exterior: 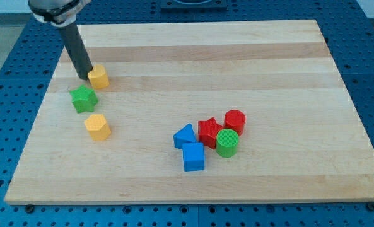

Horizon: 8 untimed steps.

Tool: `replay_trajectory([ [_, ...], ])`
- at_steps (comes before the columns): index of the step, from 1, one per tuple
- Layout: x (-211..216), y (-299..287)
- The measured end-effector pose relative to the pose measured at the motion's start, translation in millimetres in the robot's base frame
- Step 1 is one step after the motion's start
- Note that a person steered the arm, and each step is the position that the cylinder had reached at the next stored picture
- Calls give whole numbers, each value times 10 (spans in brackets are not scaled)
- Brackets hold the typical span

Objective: Move the green star to the top left to the blue triangle

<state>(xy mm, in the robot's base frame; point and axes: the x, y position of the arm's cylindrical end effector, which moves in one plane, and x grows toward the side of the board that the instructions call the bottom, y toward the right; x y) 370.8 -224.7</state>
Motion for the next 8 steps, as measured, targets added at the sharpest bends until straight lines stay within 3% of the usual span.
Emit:
replay_trajectory([
  [8,321,-547],
])
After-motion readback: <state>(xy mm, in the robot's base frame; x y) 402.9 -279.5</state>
